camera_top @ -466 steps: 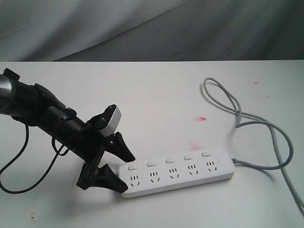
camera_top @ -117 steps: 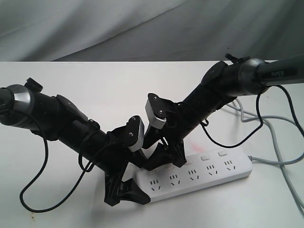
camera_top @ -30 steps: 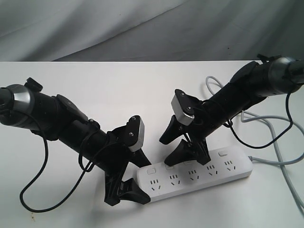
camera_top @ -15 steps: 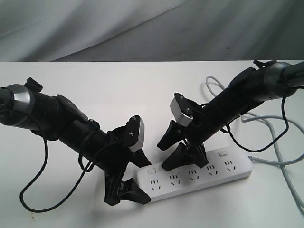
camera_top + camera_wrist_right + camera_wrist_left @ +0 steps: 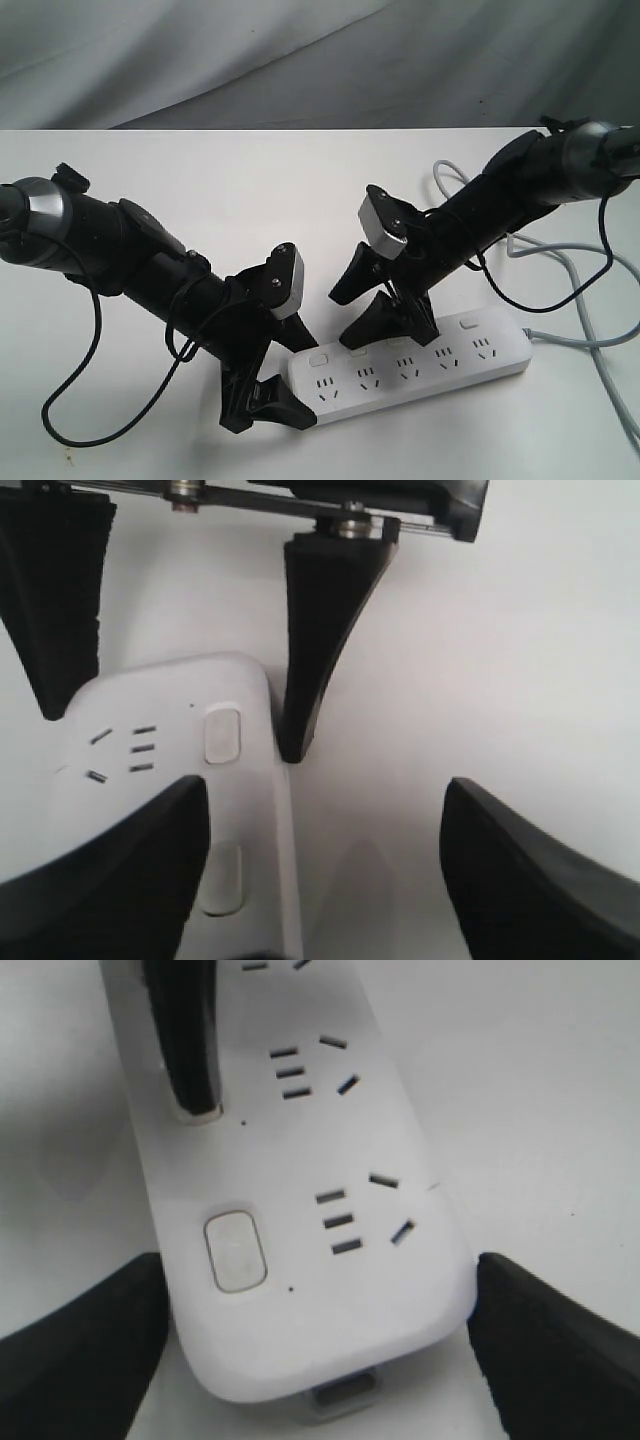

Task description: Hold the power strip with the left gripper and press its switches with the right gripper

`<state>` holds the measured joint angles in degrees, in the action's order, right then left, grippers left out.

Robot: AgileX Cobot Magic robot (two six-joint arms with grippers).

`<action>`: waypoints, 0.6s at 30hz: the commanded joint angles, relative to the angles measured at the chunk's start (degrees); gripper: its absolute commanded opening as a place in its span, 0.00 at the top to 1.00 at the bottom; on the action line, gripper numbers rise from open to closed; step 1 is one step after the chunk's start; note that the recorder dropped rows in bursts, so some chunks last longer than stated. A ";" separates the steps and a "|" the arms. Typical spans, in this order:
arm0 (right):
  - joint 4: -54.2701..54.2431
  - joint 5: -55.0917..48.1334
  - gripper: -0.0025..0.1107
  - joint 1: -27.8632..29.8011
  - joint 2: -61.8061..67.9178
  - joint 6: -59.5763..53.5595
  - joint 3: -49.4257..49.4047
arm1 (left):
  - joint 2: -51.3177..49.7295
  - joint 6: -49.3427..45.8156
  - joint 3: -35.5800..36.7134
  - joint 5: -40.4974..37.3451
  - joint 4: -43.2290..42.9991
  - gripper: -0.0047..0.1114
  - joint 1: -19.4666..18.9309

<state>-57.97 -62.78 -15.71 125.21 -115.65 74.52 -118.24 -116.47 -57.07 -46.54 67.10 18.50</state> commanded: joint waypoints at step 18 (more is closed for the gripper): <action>6.72 4.79 0.44 0.22 1.01 0.65 0.13 | 0.10 -0.57 0.20 1.54 -0.45 0.70 0.18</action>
<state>-55.22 -61.19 -15.71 125.84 -114.37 74.52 -118.24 -116.47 -57.07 -46.54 67.10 18.50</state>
